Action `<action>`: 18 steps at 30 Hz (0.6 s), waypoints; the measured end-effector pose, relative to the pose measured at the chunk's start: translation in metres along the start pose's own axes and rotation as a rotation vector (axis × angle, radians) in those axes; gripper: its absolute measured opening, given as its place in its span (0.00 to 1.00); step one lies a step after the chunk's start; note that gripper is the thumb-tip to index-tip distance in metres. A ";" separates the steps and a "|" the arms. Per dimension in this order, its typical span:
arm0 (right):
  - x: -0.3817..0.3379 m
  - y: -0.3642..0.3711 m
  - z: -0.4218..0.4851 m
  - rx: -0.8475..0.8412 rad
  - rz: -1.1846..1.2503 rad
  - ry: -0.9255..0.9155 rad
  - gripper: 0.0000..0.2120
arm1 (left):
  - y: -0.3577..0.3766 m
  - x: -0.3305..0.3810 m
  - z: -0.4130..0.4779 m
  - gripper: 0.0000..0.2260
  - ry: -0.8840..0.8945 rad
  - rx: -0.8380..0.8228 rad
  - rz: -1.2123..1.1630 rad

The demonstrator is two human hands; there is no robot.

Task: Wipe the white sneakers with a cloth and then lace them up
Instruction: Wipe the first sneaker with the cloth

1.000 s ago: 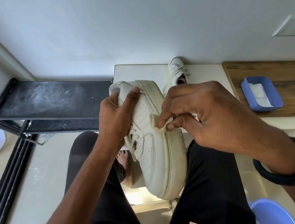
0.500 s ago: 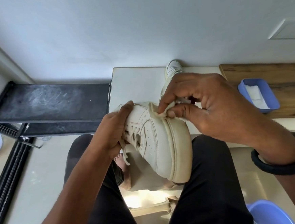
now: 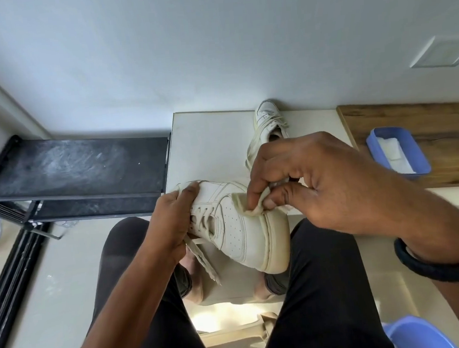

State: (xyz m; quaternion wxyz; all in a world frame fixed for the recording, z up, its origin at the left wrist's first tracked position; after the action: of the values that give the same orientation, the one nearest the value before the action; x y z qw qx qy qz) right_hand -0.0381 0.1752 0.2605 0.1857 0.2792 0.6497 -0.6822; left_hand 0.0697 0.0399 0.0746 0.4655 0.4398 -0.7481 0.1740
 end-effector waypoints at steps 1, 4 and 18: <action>-0.004 0.000 -0.002 0.004 -0.031 -0.029 0.11 | -0.001 -0.001 0.001 0.15 -0.006 0.005 -0.003; -0.012 0.000 -0.002 0.023 -0.087 -0.087 0.11 | 0.000 -0.003 0.003 0.17 -0.017 0.008 -0.011; -0.015 -0.004 0.001 0.048 -0.079 -0.094 0.11 | 0.000 0.002 0.006 0.13 0.013 -0.014 -0.005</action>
State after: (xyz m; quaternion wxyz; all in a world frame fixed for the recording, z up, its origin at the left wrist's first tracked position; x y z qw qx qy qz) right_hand -0.0289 0.1729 0.2732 0.1820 0.2252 0.6343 -0.7168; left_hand 0.0666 0.0348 0.0736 0.4739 0.4373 -0.7450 0.1706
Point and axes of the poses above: each hand's wrist, its own z-axis towards the middle knuckle, its own y-axis out of the palm, x = y × z, the point moved 8 cm from there along z, towards the middle knuckle, and after that the axes turned 2 degrees about y, right-handed, at the moved point
